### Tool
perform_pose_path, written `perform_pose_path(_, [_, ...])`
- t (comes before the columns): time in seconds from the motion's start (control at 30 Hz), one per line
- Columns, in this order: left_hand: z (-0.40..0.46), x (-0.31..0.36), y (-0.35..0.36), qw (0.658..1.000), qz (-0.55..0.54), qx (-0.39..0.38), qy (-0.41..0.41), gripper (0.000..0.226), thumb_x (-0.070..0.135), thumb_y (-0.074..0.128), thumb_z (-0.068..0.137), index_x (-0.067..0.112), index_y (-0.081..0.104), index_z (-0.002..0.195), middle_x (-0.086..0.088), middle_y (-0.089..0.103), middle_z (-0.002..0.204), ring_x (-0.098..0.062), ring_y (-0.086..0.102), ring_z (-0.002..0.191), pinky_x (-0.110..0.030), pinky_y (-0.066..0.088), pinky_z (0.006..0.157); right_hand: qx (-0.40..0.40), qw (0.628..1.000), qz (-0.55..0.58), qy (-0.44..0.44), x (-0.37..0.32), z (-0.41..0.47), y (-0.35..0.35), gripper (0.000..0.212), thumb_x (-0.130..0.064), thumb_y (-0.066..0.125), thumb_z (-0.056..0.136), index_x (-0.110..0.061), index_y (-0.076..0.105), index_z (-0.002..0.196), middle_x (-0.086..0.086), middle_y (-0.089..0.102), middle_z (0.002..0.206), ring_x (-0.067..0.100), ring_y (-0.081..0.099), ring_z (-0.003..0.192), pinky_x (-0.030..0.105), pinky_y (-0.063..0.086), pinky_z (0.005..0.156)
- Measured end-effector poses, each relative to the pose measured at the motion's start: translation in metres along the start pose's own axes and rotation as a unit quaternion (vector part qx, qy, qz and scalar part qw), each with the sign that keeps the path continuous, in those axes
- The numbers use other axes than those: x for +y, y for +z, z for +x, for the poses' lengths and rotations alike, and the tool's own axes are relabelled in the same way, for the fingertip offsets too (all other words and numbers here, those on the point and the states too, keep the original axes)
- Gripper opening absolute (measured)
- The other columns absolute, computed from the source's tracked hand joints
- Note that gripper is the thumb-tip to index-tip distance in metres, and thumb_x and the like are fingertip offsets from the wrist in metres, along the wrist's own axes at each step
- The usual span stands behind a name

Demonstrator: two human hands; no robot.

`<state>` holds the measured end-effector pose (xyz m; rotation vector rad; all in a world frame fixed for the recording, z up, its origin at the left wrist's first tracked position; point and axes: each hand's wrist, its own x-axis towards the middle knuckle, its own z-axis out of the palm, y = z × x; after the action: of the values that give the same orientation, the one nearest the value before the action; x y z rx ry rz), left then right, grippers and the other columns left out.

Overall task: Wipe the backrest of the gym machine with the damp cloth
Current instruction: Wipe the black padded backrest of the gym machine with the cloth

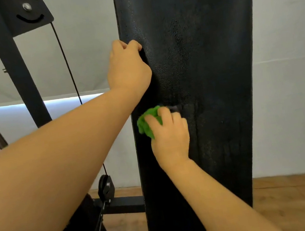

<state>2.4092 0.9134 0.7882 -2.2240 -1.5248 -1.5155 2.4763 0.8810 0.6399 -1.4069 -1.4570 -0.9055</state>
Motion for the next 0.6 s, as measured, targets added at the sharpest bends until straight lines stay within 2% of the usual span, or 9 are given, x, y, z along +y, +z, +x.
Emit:
perform_pose_path(0.07, [0.000, 0.004, 0.001, 1.000, 0.019, 0.012, 0.011, 0.035, 0.001, 0.043, 0.085, 0.010, 0.055, 0.117, -0.010, 0.040, 0.127, -0.027, 0.046, 0.110, -0.035, 0.042, 0.087, 0.045, 0.998, -0.016, 0.039, 0.016, 0.045, -0.008, 0.031, -0.010, 0.048, 0.068, -0.019, 0.071, 0.087, 0.010, 0.065, 0.090, 0.028, 0.054, 0.064, 0.029, 0.038, 0.055])
perform_pose_path(0.2, [0.002, 0.007, 0.005, 0.999, 0.018, 0.032, 0.039, 0.034, -0.004, 0.043, 0.082, 0.005, 0.056, 0.113, -0.013, 0.042, 0.125, -0.027, 0.045, 0.110, -0.038, 0.043, 0.089, 0.069, 0.997, -0.029, 0.028, 0.029, 0.069, -0.013, 0.027, -0.006, 0.057, 0.068, -0.016, 0.070, 0.090, 0.012, 0.064, 0.092, 0.030, 0.055, 0.066, 0.030, 0.041, 0.055])
perform_pose_path(0.3, [-0.005, 0.004, 0.013, 0.991, 0.028, 0.032, 0.130, 0.040, -0.008, 0.041, 0.078, 0.004, 0.059, 0.112, -0.017, 0.047, 0.121, -0.032, 0.046, 0.108, -0.043, 0.044, 0.085, 0.062, 0.997, -0.013, 0.033, 0.029, 0.048, -0.009, 0.031, -0.001, 0.069, 0.065, -0.014, 0.071, 0.093, 0.013, 0.066, 0.096, 0.028, 0.054, 0.071, 0.031, 0.043, 0.058])
perform_pose_path(0.4, [-0.017, 0.003, 0.023, 0.966, 0.078, 0.018, 0.245, 0.044, -0.001, 0.033, 0.071, 0.001, 0.065, 0.100, -0.021, 0.057, 0.106, -0.040, 0.053, 0.092, -0.044, 0.048, 0.067, 0.035, 0.999, -0.003, 0.022, 0.036, 0.015, -0.011, 0.034, -0.002, 0.070, 0.064, -0.012, 0.070, 0.096, 0.014, 0.065, 0.099, 0.023, 0.043, 0.079, 0.032, 0.044, 0.061])
perform_pose_path(0.43, [-0.020, 0.001, 0.027, 0.956, 0.100, 0.008, 0.275, 0.047, 0.004, 0.030, 0.068, 0.001, 0.066, 0.097, -0.021, 0.059, 0.101, -0.040, 0.055, 0.086, -0.042, 0.047, 0.062, 0.018, 1.000, -0.003, 0.014, 0.039, 0.000, -0.013, 0.036, -0.003, 0.070, 0.062, -0.011, 0.069, 0.097, 0.014, 0.064, 0.100, 0.023, 0.045, 0.079, 0.032, 0.044, 0.061])
perform_pose_path(0.53, [-0.024, -0.007, 0.032, 0.933, 0.157, -0.009, 0.325, 0.051, 0.012, 0.029, 0.066, 0.000, 0.066, 0.100, -0.021, 0.062, 0.101, -0.039, 0.059, 0.085, -0.037, 0.047, 0.060, -0.044, 0.999, -0.013, -0.015, 0.048, -0.048, -0.021, 0.042, -0.004, 0.077, 0.055, -0.011, 0.070, 0.096, 0.014, 0.065, 0.100, 0.026, 0.056, 0.076, 0.033, 0.048, 0.062])
perform_pose_path(0.6, [-0.025, -0.010, 0.031, 0.925, 0.173, -0.011, 0.339, 0.052, 0.012, 0.029, 0.068, 0.000, 0.065, 0.102, -0.022, 0.062, 0.103, -0.039, 0.060, 0.087, -0.037, 0.049, 0.062, -0.067, 0.997, -0.004, -0.022, 0.053, -0.065, -0.025, 0.047, -0.003, 0.081, 0.050, -0.011, 0.071, 0.095, 0.013, 0.066, 0.098, 0.025, 0.055, 0.077, 0.032, 0.049, 0.062])
